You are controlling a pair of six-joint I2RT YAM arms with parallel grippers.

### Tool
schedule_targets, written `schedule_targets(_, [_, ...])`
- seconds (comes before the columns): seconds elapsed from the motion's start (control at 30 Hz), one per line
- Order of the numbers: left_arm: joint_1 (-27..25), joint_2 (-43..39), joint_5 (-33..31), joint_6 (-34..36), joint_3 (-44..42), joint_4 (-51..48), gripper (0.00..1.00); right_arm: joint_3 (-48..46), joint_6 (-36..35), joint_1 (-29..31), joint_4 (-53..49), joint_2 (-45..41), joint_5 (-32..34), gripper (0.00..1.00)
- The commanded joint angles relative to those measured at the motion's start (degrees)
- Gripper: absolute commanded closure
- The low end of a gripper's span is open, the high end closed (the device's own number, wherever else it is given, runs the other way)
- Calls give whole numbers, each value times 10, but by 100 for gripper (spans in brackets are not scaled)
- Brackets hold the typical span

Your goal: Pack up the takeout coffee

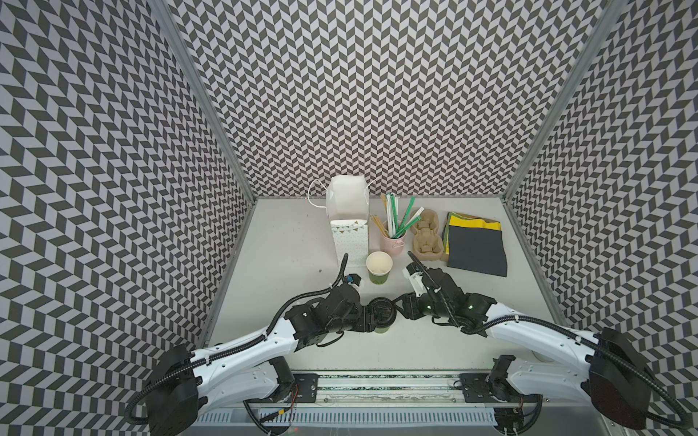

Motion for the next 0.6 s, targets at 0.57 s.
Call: schedule_targets(0.57, [-10,-28,-23,2,30,-87,26,68,-32,-3,-107,2,55,54])
